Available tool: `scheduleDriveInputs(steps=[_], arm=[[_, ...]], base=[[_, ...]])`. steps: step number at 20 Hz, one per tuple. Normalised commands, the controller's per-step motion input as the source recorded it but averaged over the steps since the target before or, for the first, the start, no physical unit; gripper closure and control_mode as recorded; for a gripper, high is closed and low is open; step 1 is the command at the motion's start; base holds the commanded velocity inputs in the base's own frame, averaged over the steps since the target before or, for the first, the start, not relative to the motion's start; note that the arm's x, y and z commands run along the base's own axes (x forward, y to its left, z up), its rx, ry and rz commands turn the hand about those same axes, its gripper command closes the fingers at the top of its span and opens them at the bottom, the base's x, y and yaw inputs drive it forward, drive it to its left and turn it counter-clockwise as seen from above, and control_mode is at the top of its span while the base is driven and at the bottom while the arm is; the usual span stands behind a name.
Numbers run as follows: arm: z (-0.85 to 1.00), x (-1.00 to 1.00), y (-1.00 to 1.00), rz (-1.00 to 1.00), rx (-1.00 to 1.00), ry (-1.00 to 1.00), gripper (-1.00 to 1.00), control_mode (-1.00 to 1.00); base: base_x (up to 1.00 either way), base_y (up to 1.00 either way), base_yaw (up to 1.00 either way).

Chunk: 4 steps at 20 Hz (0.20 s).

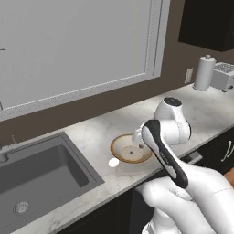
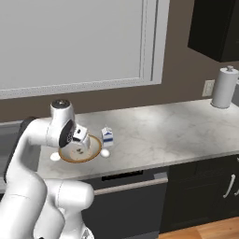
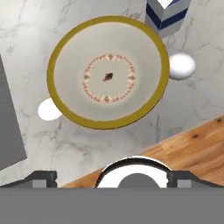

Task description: Gather the eggs and milk located in the vicinity of the sink area and place them right next to the bowl.

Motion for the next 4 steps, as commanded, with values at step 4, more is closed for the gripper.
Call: scheduleDriveInputs(steps=[4], arm=[[0.82,-0.87,-0.22,0.27,0.02,0.00,-1.00,-1.00]], base=[[0.00,0.00,0.00]])
